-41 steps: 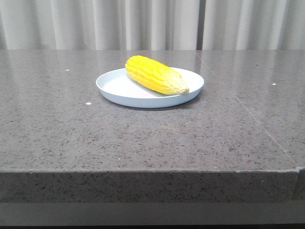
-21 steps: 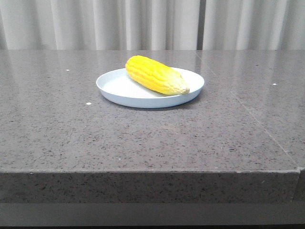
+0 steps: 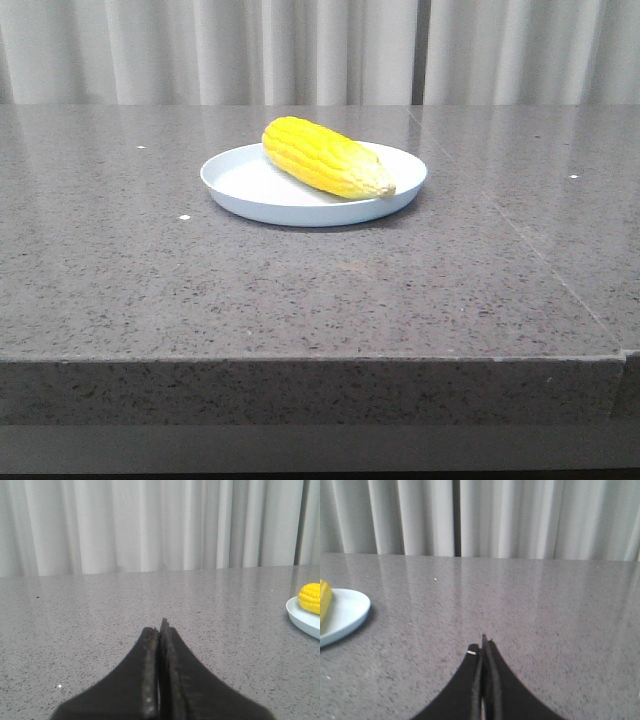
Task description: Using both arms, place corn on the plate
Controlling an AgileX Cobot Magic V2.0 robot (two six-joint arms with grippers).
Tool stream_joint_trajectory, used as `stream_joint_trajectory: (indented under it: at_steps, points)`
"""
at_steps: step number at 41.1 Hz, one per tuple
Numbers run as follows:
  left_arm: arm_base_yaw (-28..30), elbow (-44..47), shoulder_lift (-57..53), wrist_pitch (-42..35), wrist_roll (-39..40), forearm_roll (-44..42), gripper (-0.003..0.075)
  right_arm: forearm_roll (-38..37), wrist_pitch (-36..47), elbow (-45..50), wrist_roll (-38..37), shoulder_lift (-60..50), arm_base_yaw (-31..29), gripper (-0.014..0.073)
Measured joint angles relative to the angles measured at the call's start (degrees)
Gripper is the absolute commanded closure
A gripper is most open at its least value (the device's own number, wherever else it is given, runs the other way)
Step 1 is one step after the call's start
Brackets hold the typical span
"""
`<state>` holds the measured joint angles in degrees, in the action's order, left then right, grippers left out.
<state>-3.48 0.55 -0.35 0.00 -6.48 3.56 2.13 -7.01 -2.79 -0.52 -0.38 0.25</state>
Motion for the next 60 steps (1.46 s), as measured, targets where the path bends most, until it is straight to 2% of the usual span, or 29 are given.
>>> stream_joint_trajectory:
  at_steps: [6,60]
  points:
    - [0.0,0.0,0.0,0.0,0.1,0.0,0.0741,0.0,2.1,4.2,0.0,-0.3,-1.0,0.068]
    - [0.0,0.0,0.0,0.0,0.1,0.0,0.0741,1.9,3.8,4.3,-0.7,-0.3,-1.1,0.068]
